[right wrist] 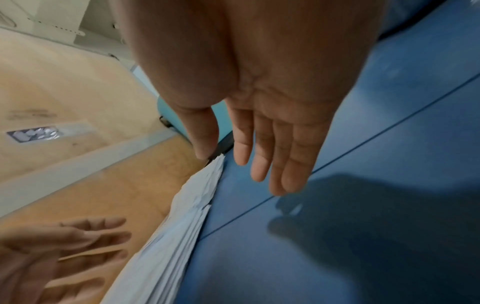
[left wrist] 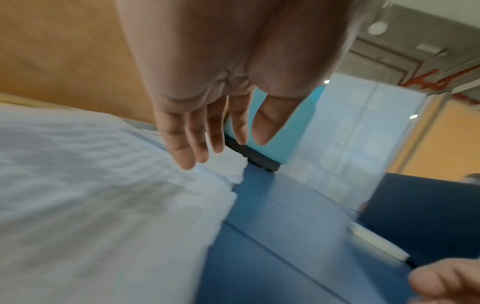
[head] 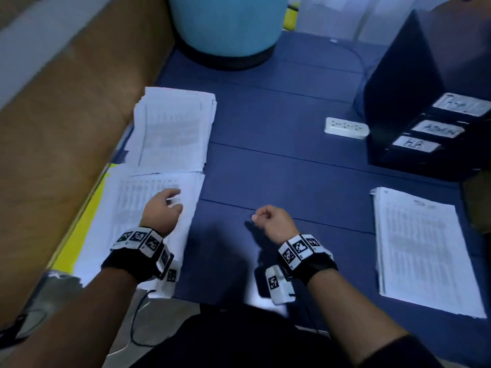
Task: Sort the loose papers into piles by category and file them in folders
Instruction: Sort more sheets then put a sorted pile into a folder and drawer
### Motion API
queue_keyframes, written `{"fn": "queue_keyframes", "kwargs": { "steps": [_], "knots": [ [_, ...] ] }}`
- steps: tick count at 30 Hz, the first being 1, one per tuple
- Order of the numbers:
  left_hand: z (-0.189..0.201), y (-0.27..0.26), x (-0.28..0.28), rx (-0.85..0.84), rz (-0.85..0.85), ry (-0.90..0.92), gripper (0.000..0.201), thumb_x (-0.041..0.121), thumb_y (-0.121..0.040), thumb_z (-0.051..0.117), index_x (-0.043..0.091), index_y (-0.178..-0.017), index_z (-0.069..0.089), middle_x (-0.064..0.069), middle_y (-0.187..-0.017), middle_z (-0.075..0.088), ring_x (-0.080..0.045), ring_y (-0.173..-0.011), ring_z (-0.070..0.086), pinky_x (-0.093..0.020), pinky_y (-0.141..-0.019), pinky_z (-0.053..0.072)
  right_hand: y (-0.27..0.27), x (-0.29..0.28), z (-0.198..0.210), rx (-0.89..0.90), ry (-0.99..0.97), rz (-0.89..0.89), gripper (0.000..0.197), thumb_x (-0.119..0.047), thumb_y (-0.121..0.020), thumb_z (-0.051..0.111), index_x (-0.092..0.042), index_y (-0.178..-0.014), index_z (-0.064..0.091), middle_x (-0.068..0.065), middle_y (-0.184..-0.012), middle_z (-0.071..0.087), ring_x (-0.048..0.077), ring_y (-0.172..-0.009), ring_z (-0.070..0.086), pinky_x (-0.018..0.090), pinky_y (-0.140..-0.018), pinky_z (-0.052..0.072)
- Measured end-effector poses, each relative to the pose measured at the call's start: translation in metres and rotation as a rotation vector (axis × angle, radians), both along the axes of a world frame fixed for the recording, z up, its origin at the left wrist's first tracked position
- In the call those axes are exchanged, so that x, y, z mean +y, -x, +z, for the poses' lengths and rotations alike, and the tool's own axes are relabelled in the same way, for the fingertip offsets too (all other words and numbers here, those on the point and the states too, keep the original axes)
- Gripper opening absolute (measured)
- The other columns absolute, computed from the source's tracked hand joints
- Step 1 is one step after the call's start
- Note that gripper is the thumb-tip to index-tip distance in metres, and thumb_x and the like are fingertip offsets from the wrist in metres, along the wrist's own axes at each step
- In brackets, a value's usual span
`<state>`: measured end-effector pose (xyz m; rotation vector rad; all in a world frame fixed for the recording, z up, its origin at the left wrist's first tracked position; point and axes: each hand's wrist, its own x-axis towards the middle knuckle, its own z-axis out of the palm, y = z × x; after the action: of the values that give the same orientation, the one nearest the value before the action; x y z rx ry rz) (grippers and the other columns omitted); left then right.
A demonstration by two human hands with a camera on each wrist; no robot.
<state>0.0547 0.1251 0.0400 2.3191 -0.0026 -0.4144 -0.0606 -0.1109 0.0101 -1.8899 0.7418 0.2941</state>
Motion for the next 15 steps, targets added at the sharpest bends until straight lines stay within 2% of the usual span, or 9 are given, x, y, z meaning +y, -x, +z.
{"fn": "queue_keyframes", "kwargs": {
  "steps": [2, 4, 6, 8, 10, 13, 15],
  "knots": [
    [-0.012, -0.011, 0.04, -0.001, 0.028, -0.126, 0.04, 0.005, -0.087, 0.058, 0.008, -0.127, 0.058, -0.018, -0.131, 0.054, -0.032, -0.119, 0.052, -0.039, -0.1, 0.039, -0.022, 0.036, -0.009, 0.017, -0.066, 0.01, 0.012, -0.022, -0.089, 0.067, -0.016, -0.085, 0.058, -0.002, -0.072, 0.055, 0.013, -0.065, 0.05, 0.025, -0.069, 0.042],
    [-0.027, -0.02, 0.079, 0.029, 0.053, -0.229, 0.042, 0.008, -0.088, 0.058, 0.007, -0.13, 0.055, -0.017, -0.138, 0.047, -0.033, -0.127, 0.044, -0.042, -0.106, 0.036, -0.043, 0.071, -0.018, 0.038, -0.112, 0.027, 0.016, -0.021, -0.088, 0.069, -0.02, -0.082, 0.054, -0.002, -0.071, 0.054, 0.012, -0.062, 0.047, 0.022, -0.063, 0.039],
    [-0.041, -0.027, 0.113, 0.072, 0.079, -0.31, 0.047, 0.012, -0.088, 0.058, 0.009, -0.134, 0.052, -0.016, -0.145, 0.039, -0.033, -0.134, 0.036, -0.046, -0.109, 0.034, -0.061, 0.102, -0.024, 0.079, -0.145, 0.041, 0.019, -0.026, -0.087, 0.07, -0.018, -0.098, 0.057, -0.002, -0.082, 0.058, 0.014, -0.073, 0.054, 0.025, -0.07, 0.046],
    [-0.05, -0.029, 0.138, 0.135, 0.115, -0.376, 0.057, 0.018, -0.086, 0.058, 0.015, -0.141, 0.043, -0.017, -0.151, 0.028, -0.035, -0.137, 0.029, -0.051, -0.108, 0.034, -0.074, 0.124, -0.031, 0.126, -0.127, 0.046, 0.046, -0.032, -0.086, 0.07, -0.01, -0.124, 0.055, 0.004, -0.106, 0.06, 0.022, -0.095, 0.059, 0.036, -0.086, 0.052],
    [-0.056, -0.029, 0.152, 0.201, 0.142, -0.372, 0.068, 0.02, -0.086, 0.059, 0.017, -0.148, 0.03, -0.017, -0.153, 0.023, -0.038, -0.138, 0.026, -0.054, -0.106, 0.034, -0.081, 0.139, -0.032, 0.154, -0.094, 0.018, 0.065, -0.036, -0.086, 0.071, -0.003, -0.137, 0.048, 0.011, -0.121, 0.059, 0.025, -0.1, 0.057, 0.035, -0.086, 0.048],
    [-0.061, -0.028, 0.161, 0.264, 0.147, -0.348, 0.075, 0.024, -0.088, 0.058, 0.018, -0.151, 0.018, -0.012, -0.155, 0.023, -0.037, -0.14, 0.025, -0.055, -0.108, 0.031, -0.09, 0.155, -0.033, 0.176, -0.042, -0.018, 0.065, -0.034, -0.089, 0.068, -0.002, -0.14, 0.044, 0.011, -0.134, 0.055, 0.027, -0.118, 0.055, 0.029, -0.09, 0.043],
    [-0.063, -0.028, 0.165, 0.263, 0.159, -0.347, 0.074, 0.027, -0.089, 0.058, 0.02, -0.151, 0.019, -0.009, -0.155, 0.026, -0.037, -0.14, 0.024, -0.055, -0.11, 0.029, -0.095, 0.165, -0.033, 0.182, -0.005, -0.036, 0.055, -0.034, -0.088, 0.068, -0.002, -0.131, 0.051, 0.01, -0.125, 0.061, 0.027, -0.112, 0.059, 0.027, -0.081, 0.043]
  ]
}}
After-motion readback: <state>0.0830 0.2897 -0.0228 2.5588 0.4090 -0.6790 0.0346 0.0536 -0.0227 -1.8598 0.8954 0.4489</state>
